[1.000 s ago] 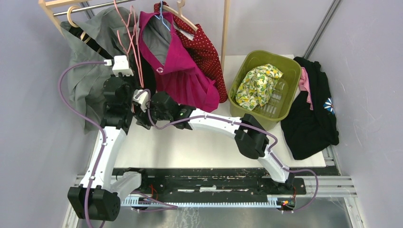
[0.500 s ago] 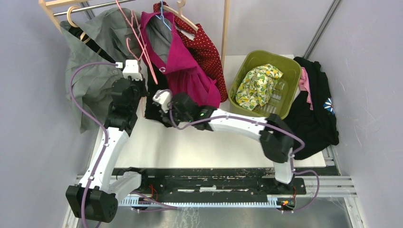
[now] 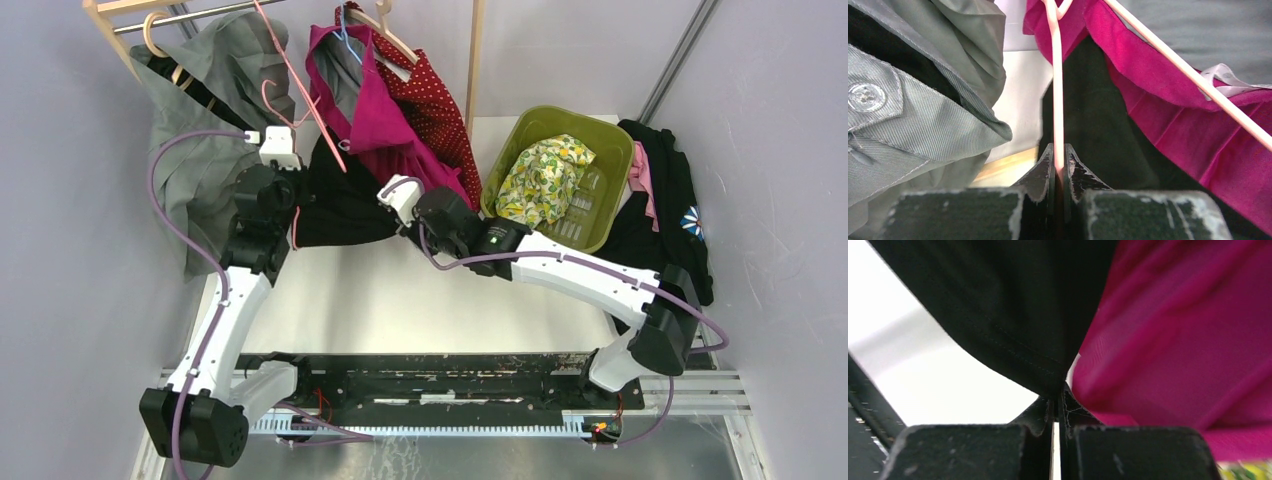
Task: Remove the skirt from the hanger
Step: Remove the skirt from the hanger, then place the skirt in the bin.
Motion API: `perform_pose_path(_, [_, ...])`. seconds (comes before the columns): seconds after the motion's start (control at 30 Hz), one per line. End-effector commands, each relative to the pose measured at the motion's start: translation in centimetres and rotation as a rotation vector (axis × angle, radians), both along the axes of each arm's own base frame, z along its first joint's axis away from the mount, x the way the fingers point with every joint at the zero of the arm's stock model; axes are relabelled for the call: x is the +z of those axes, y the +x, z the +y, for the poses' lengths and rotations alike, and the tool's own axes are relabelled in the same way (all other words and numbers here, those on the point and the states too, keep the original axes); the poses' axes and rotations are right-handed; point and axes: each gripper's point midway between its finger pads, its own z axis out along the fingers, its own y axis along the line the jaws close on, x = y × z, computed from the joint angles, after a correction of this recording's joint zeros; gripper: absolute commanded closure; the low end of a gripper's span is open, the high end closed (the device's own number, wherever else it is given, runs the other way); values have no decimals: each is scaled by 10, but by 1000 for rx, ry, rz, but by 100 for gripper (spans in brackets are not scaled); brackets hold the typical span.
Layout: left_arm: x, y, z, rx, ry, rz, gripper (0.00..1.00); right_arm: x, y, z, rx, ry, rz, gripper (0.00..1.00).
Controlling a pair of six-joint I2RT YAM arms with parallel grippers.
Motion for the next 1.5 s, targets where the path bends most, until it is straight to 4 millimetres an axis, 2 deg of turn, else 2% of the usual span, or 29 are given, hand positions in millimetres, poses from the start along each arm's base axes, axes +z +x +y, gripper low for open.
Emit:
perform_pose_path(0.0, [34, 6, 9, 28, 51, -114, 97, 29, 21, -51, -182, -109, -143, 99])
perform_pose_path(0.13, [29, 6, 13, 39, 65, -102, 97, 75, 45, -101, -422, -167, -335, 99])
perform_pose_path(0.27, [22, 6, 15, 47, 76, -86, 97, 139, 67, -156, -651, -169, -520, 99])
perform_pose_path(0.37, [20, 6, 18, 59, 90, -80, 97, 191, 83, -202, -813, -110, -588, 99])
perform_pose_path(0.47, [21, 7, 22, 76, 109, -77, 97, 227, 99, -247, -953, -64, -635, 99])
perform_pose_path(0.53, [20, 7, 24, 85, 122, -72, 97, 248, 108, -263, -1001, -34, -682, 99])
perform_pose_path(0.7, [18, 5, 29, 106, 138, -67, 97, 287, 121, -298, -1085, -26, -766, 99])
perform_pose_path(0.8, [19, 4, 30, 109, 138, -67, 97, 292, 135, -312, -1112, -18, -776, 99])
perform_pose_path(0.9, [20, 4, 31, 113, 147, -65, 97, 281, 159, -318, -1122, -33, -759, 99])
perform_pose_path(0.97, [20, 3, 33, 120, 156, -64, 97, 282, 170, -326, -1149, -48, -764, 99])
perform_pose_path(1.1, [19, 1, 36, 130, 167, -58, 97, 302, 179, -359, -1237, -56, -806, 99])
perform_pose_path(1.17, [18, 1, 36, 130, 168, -56, 97, 301, 184, -375, -1269, -73, -808, 99])
perform_pose_path(1.23, [16, 0, 36, 133, 168, -53, 97, 288, 192, -384, -1283, -105, -791, 99])
perform_pose_path(1.37, [14, 0, 39, 142, 168, -46, 97, 244, 209, -395, -1279, -226, -746, 99])
perform_pose_path(1.47, [12, -1, 42, 152, 173, -41, 97, 221, 216, -409, -1292, -304, -725, 99])
